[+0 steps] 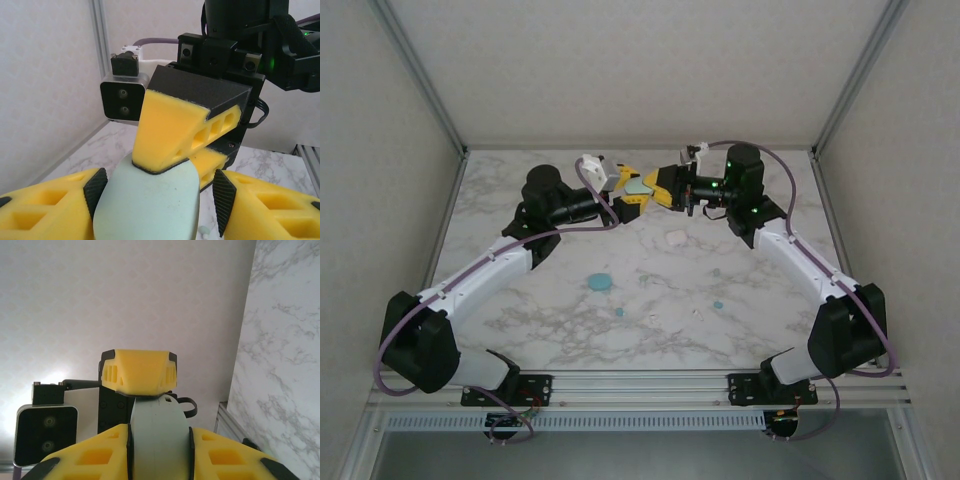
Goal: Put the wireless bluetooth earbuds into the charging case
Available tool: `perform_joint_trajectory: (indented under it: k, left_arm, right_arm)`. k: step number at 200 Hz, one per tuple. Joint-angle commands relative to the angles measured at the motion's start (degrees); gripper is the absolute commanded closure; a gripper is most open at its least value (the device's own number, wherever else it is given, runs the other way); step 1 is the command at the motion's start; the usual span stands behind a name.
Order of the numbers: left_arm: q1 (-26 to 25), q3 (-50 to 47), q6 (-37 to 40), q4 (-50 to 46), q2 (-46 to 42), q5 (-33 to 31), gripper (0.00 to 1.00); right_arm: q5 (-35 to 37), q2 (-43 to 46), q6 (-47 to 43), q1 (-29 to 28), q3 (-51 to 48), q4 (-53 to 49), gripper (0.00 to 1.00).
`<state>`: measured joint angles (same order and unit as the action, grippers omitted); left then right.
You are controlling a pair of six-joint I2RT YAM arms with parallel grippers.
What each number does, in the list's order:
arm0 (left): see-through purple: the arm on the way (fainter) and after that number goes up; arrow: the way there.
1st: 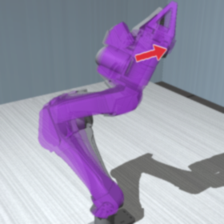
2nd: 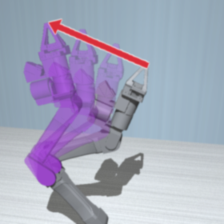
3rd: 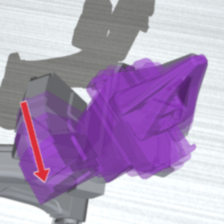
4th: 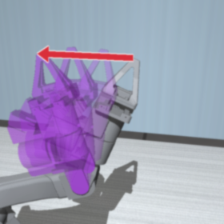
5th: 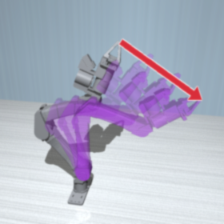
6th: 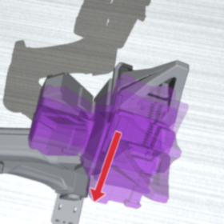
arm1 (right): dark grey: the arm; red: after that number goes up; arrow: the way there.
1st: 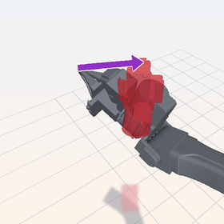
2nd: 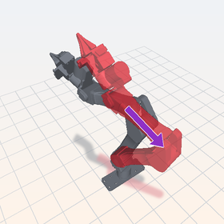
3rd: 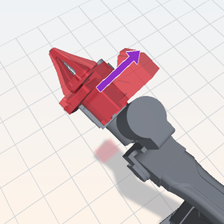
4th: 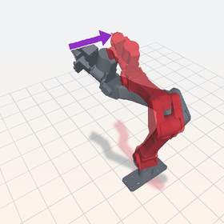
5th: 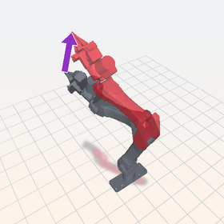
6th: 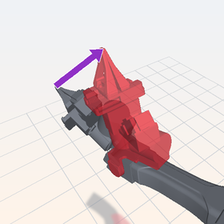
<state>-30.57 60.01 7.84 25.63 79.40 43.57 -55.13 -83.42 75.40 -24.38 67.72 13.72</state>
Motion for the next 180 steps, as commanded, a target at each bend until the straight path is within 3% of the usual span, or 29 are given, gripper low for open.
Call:
perform_joint_trajectory:
  k: [1,45,180]
  left_arm:
    - [-0.55,0.31,2.47,-0.29,-1.60,-0.43,0.39]
    - [-0.37,0.42,4.36,-0.68,-1.44,0.48,0.39]
    - [-0.38,0.29,0.90,3.64,-1.36,-0.13,0.47]
  right_arm:
    - [-0.06,-0.26,5.82,-0.05,-0.91,9.11,0.76]
    - [-1.03,-0.94,10.55,0.06,-1.59,14.91,0.77]
    - [-0.41,-0.87,11.06,0.54,-2.56,14.09,0.78]
